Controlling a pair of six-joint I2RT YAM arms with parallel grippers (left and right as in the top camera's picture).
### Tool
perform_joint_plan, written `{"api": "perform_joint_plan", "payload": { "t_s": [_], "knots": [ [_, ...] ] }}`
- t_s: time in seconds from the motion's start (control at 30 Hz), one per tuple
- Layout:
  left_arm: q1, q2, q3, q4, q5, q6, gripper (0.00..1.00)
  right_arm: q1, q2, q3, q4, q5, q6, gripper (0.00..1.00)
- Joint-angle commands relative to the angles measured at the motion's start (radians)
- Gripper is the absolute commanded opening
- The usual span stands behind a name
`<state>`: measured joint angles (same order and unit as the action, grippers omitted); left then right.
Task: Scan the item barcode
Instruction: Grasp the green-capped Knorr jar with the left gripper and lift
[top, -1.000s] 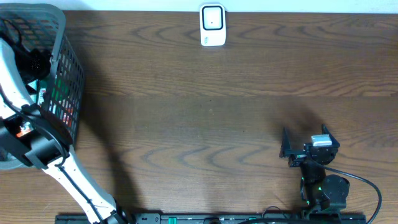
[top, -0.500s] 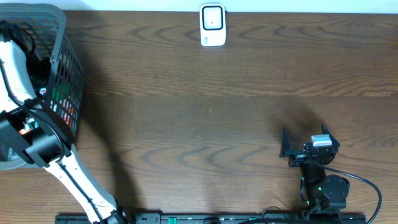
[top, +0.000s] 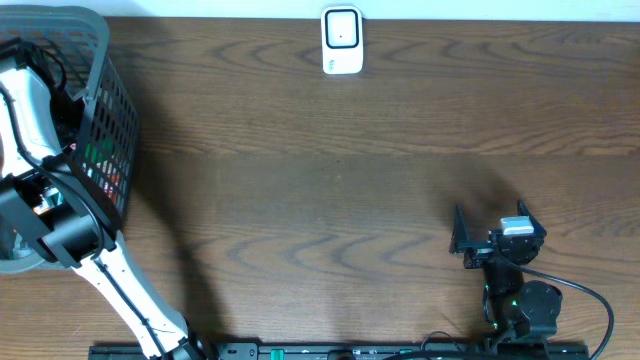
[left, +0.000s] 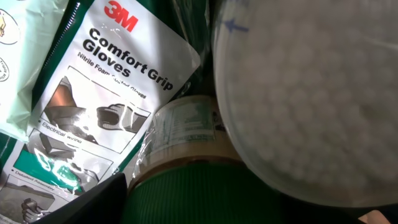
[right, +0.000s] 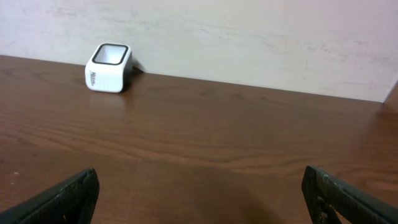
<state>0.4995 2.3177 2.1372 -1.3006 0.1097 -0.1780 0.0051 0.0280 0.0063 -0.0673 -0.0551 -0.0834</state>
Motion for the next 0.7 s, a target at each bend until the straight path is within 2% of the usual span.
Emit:
{"api": "perform_joint_plan", "payload": {
  "t_s": [0.0, 0.07, 0.13, 0.27, 0.4, 0.5, 0.67],
  "knots": [
    [-0.01, 0.008, 0.01, -0.02, 0.006, 0.0, 0.71, 0.0, -0.002, -0.001, -0.004, 0.002, 0.011, 0.99],
    [-0.01, 0.008, 0.018, -0.034, 0.006, 0.001, 0.7, 0.0, -0.002, -0.001, -0.004, 0.002, 0.011, 0.99],
    [-0.01, 0.007, 0.019, -0.048, 0.006, 0.0, 0.76, 0.0, -0.002, -0.001, -0.004, 0.001, 0.011, 0.99],
    [-0.01, 0.007, 0.018, -0.071, 0.006, 0.001, 0.76, 0.0, -0.002, -0.001, -0.004, 0.002, 0.011, 0.99],
    [-0.01, 0.007, 0.018, -0.07, 0.006, 0.001, 0.71, 0.0, -0.002, -0.001, -0.004, 0.002, 0.011, 0.99],
    [-0.008, 0.0, 0.025, -0.068, 0.006, 0.001, 0.59, 0.0, -0.002, -0.001, -0.004, 0.002, 0.011, 0.99],
    [0.008, -0.062, 0.055, -0.053, 0.006, 0.0, 0.58, 0.0, -0.002, -0.001, -0.004, 0.002, 0.011, 0.99]
  ]
}}
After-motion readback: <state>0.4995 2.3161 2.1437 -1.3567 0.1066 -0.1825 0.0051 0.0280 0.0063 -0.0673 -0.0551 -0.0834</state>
